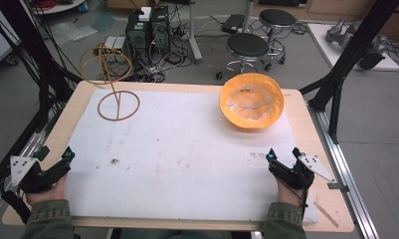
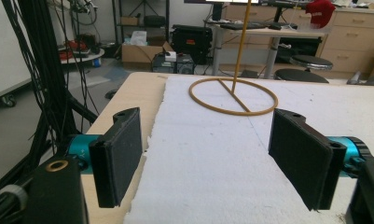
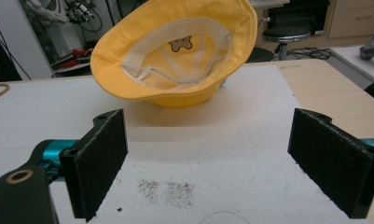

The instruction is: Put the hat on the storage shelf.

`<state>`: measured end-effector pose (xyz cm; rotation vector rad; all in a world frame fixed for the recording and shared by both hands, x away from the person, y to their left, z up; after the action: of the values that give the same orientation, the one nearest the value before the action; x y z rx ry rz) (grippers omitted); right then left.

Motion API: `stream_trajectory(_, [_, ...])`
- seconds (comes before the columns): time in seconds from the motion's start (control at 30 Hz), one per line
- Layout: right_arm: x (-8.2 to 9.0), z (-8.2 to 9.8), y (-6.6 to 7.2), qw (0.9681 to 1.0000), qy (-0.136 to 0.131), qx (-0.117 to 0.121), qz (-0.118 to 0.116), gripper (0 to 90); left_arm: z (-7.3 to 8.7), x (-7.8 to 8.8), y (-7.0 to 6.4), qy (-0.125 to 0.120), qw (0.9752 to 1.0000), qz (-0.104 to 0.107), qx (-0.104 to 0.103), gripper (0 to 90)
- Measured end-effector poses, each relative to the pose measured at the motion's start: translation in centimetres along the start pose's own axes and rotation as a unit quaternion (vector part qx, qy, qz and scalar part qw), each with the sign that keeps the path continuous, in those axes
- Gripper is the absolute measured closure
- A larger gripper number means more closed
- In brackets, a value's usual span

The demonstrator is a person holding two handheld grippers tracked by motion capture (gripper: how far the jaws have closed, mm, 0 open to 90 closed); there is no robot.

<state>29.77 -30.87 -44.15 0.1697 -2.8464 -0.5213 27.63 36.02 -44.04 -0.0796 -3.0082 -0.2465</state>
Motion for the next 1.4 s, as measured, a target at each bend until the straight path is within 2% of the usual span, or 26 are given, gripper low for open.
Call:
stream_trajectory(0.67, [0.1,-0.1,0.2,0.9999,-0.008,0.01,0.005,10.8,0.1,0.1,0.1,-0.003,1.0,-0.002,0.004,26.6])
stream_trajectory(0.73, [0.2,-0.1,0.3,0.9997,-0.013,0.014,0.014,10.7,0.1,0.1,0.1,-0.001,1.0,-0.002,0.002,27.0])
stream_trajectory(0.8, [0.4,-0.3,0.3,0.9989,-0.027,0.021,0.033,10.7,0.1,0.1,0.1,0.0,1.0,-0.001,0.003,27.3])
stream_trajectory(0.9, [0.5,-0.4,0.3,0.9986,-0.034,0.018,0.036,10.7,0.1,0.1,0.1,-0.001,1.0,-0.002,0.002,27.3])
stream_trajectory(1.0, [0.6,-0.5,0.4,0.9987,-0.036,0.015,0.033,10.7,0.1,0.1,0.1,-0.002,1.0,-0.002,0.002,27.4])
stream_trajectory(1.23, [0.7,-1.1,1.3,0.9979,-0.051,0.036,0.019,10.7,0.1,0.1,0.1,-0.001,1.0,-0.001,0.003,27.3])
stream_trajectory(1.4, [0.4,-1.7,1.9,0.9977,-0.053,0.04,0.011,10.7,0.3,0.1,-0.1,0.002,1.0,0.002,0.006,27.3])
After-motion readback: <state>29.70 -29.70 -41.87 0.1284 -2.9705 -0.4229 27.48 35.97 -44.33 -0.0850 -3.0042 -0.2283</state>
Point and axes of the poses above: each handheld gripper's, and its own axes: x roughly backward along the jaws, z roughly out of its underside, y roughly to its left, the point moved 3 cm from there along -x, roughly forward along the jaws, and after that the axes turned 13 degrees about -x, right-handed, at the moved point
